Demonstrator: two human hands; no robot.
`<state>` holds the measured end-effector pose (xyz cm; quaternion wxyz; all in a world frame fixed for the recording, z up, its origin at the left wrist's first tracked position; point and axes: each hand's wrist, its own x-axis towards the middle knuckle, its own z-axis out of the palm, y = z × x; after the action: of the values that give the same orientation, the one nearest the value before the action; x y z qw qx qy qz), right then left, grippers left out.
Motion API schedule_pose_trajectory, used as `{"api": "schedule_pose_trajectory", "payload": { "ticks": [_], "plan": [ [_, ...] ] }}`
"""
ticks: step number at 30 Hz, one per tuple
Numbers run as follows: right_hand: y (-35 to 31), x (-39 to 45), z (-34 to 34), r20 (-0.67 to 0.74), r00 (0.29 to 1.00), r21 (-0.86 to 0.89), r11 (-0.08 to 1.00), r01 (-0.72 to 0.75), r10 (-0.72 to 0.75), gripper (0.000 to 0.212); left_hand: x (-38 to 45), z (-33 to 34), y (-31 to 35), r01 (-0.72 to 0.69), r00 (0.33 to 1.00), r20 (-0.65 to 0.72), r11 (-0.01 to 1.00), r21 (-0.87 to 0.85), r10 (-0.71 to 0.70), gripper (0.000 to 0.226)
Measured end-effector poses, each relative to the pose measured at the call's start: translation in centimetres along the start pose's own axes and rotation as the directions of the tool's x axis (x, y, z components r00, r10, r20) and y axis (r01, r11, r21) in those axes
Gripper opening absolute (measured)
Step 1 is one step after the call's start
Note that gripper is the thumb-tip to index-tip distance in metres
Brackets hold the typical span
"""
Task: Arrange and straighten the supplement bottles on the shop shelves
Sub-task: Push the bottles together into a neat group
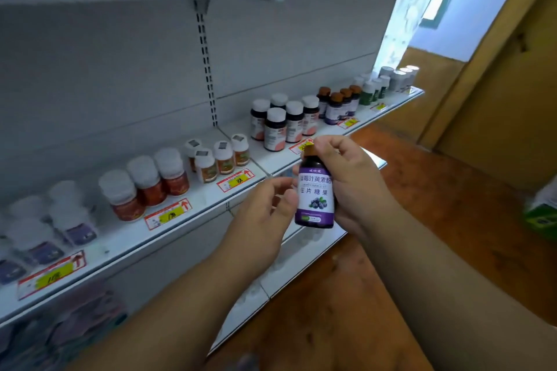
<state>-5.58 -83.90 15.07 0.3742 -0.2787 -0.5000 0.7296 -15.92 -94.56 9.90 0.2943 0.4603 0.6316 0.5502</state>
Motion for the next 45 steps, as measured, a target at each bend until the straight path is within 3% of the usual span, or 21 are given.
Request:
{"api": "schedule_pose_trajectory", "payload": {
  "ticks": [6,12,15,21,24,27,30,33,37,39,42,45],
  "plan": [
    [-1.0,6.9,-5.2,-0.108,0.991,-0.075,0.994,0.077,-0.085,0.013,8.9,4.5,-1.4,-0.052,0.994,0.093,0.999,0.013,0.050,0.055],
    [-4.2,13.5,-11.1,-0.214,0.955,-0.269,0.952,0.144,-0.205,0.008,18.3,9.3,-0.9,-0.065,0.986,0.153,0.998,0.028,0.060,0.058],
    [-5.3,16.8,-14.6,-0.220,0.953,-0.253,0.956,0.150,-0.208,0.007,22.6,11.6,-0.9,-0.053,0.987,0.155,0.998,0.044,0.046,0.060],
    [-6.4,25.3,-21.2,-0.072,0.970,-0.356,0.914,0.194,-0.234,0.005,30.9,16.8,-2.1,-0.051,0.997,0.066,0.990,0.133,0.043,0.066],
    [-8.1,30.9,-24.2,0.065,0.970,-0.461,0.855,0.238,-0.235,0.013,34.5,19.1,-2.5,-0.068,0.992,-0.092,0.976,0.209,0.089,0.057],
    [-10.6,35.9,-26.1,0.212,0.930,-0.594,0.716,0.367,-0.301,0.021,37.7,20.2,-1.8,-0.013,0.953,-0.297,0.986,0.164,0.061,0.048],
    [-12.8,40.9,-26.6,0.328,0.875,-0.616,0.622,0.483,-0.355,0.023,41.0,20.3,-0.6,0.003,0.906,-0.418,0.985,0.170,0.070,0.059],
    [-13.5,45.2,-26.1,0.410,0.837,-0.601,0.583,0.547,-0.362,0.027,43.9,20.0,-0.1,0.072,0.867,-0.490,0.949,0.308,0.093,0.061],
    [-12.6,49.9,-25.5,0.484,0.806,-0.572,0.574,0.586,-0.340,0.029,46.8,19.4,-0.3,0.211,0.846,-0.520,0.821,0.531,0.119,0.070],
    [-12.1,51.8,-25.3,0.508,0.801,-0.586,0.554,0.591,-0.317,0.027,47.8,19.1,-0.6,0.247,0.846,-0.525,0.808,0.535,0.089,0.070],
    [-11.5,54.5,-24.9,0.579,0.785,-0.664,0.431,0.610,-0.219,0.028,48.8,19.1,-0.9,0.299,0.842,-0.538,0.801,0.519,0.035,0.065],
    [-10.6,56.8,-24.8,0.681,0.720,-0.651,0.342,0.678,-0.131,0.028,49.6,19.3,-1.3,0.330,0.816,-0.578,0.814,0.479,0.009,0.057]
  ]
}}
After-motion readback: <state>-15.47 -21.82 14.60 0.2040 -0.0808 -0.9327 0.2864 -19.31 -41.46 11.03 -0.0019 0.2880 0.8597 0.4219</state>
